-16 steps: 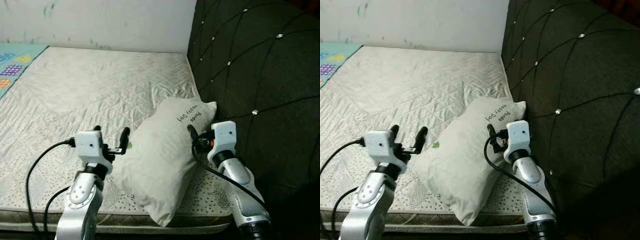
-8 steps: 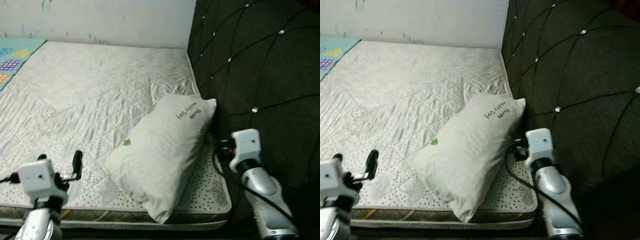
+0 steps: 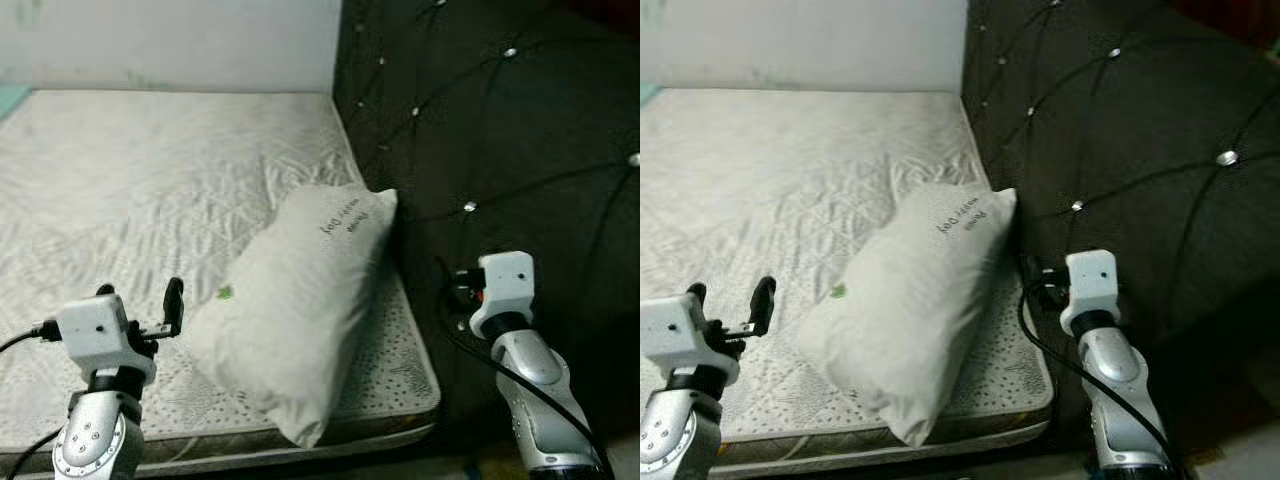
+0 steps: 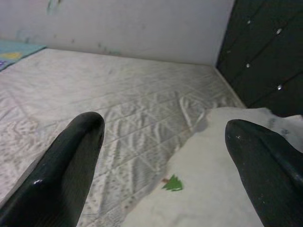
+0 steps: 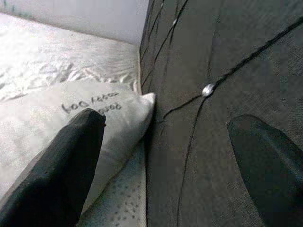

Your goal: Clean up the room

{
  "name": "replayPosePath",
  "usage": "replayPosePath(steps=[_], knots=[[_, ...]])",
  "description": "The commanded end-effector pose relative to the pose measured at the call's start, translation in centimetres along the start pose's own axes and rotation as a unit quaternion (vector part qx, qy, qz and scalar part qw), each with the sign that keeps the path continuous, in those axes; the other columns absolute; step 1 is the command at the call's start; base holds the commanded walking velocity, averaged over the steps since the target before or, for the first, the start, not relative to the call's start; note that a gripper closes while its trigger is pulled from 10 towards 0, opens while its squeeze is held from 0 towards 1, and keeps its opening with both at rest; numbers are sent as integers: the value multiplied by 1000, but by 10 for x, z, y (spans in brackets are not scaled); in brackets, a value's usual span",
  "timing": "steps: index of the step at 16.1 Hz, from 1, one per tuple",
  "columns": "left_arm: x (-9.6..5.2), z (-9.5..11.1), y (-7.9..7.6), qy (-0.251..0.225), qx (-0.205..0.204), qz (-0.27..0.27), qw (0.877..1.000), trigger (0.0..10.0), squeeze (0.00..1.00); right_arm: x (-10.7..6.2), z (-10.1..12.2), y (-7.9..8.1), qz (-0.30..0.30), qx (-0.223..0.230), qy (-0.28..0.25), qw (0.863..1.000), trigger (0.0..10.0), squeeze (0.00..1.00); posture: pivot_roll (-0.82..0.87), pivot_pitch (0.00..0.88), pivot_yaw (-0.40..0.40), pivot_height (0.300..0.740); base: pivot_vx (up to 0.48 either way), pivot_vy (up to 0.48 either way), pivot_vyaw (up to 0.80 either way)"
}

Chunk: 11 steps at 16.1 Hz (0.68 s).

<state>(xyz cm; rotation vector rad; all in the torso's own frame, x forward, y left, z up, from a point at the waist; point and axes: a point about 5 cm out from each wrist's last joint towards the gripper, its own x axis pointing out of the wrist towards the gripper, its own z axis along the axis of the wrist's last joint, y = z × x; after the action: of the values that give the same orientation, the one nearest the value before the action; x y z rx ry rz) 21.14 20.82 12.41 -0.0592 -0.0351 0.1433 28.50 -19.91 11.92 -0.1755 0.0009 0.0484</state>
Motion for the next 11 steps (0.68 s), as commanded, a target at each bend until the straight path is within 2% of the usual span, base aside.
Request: replayPosePath(steps=[1, 3, 7, 8, 9, 11], knots=[[-2, -5, 5, 15, 13, 4, 1000, 10000, 0, -4, 2, -6, -14, -1, -1, 1000, 10000, 0, 11, 54, -21, 740, 0, 0, 0], [-1, -6, 6, 14, 24, 5, 1000, 10000, 0, -7, -2, -8, -18, -1, 4, 1000, 10000, 0, 11, 54, -21, 740, 0, 0, 0], [7, -6, -2, 15, 54, 3, 998, 10000, 0, -6, -3, 5, 1, 11, 8, 1000, 10000, 0, 22, 44, -30, 740, 0, 0, 0], [7, -7, -2, 15, 56, 0, 998, 10000, 0, -6, -3, 7, 3, 12, 8, 1000, 10000, 0, 22, 44, -30, 740, 0, 0, 0], [4, -9, -2, 15, 44, -27, 999, 10000, 0, -6, -4, 11, 12, 18, 10, 1000, 10000, 0, 26, 44, -31, 740, 0, 0, 0], [3, -10, 0, 18, 47, -25, 998, 10000, 0, -8, -6, 16, 21, 21, 15, 999, 10000, 0, 33, 57, -37, 740, 0, 0, 0]])
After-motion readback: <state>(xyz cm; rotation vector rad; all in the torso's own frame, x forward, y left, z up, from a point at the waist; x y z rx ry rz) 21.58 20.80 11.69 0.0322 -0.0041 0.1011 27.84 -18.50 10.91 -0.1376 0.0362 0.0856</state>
